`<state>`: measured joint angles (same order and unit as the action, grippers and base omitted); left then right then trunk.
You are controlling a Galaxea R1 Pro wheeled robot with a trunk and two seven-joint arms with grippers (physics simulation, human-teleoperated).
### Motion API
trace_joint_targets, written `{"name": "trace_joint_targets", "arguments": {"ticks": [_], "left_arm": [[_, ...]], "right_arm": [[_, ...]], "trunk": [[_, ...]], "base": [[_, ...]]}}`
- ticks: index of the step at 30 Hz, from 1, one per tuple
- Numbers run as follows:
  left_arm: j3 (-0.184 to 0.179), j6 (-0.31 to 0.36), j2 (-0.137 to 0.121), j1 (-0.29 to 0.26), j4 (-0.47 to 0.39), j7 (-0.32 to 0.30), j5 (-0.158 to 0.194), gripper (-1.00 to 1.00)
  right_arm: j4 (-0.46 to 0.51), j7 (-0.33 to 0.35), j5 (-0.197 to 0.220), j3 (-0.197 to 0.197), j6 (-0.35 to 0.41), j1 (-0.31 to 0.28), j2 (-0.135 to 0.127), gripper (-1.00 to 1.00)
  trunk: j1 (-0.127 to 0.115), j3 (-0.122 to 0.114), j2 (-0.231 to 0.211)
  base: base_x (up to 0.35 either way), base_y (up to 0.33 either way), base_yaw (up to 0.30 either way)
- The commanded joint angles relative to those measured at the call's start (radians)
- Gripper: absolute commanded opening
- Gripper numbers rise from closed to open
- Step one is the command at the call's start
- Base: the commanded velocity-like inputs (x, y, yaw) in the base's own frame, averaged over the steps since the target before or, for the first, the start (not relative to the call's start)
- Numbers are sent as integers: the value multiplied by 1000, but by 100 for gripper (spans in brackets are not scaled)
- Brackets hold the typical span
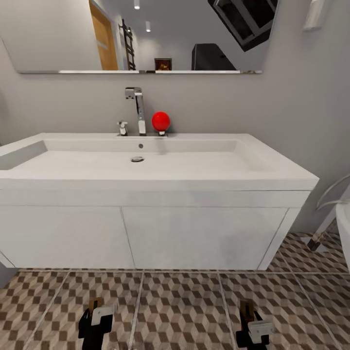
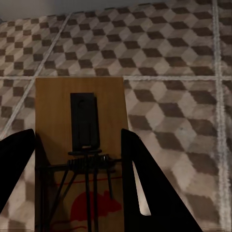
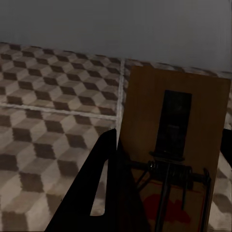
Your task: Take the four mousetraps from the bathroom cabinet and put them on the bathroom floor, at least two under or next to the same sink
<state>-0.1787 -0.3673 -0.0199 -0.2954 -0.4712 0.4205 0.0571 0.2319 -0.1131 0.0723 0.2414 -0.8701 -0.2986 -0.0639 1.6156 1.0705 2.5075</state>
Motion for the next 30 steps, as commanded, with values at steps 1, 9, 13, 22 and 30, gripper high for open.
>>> {"name": "trace_joint_targets", "arguments": {"ticks": [1,9,13,22,30], "left_arm": [[-8,-3,-1,-1,0,7,6,-100],[-8,-4,0,-1,-1,7,6,-100],[-8,-4,1,-1,0,7,6,-100],[-8,-4,1,-1,0,6,8,-100],[-8,-4,1,-1,0,6,7,-100]], "right_arm": [[0,-2,9,9,-3,-1,-1,-100],[0,-2,9,9,-3,-1,-1,-100],[0,-2,9,9,-3,-1,-1,-100],[0,-2,9,9,-3,-1,-1,-100],[0,-1,9,9,-3,-1,-1,-100]], "trunk": [[0,5,1],[4,36,3],[4,40,3],[4,40,3],[7,67,4]], "base": [[0,0,0],[0,0,0],[0,0,0],[0,0,0],[0,0,0]]}}
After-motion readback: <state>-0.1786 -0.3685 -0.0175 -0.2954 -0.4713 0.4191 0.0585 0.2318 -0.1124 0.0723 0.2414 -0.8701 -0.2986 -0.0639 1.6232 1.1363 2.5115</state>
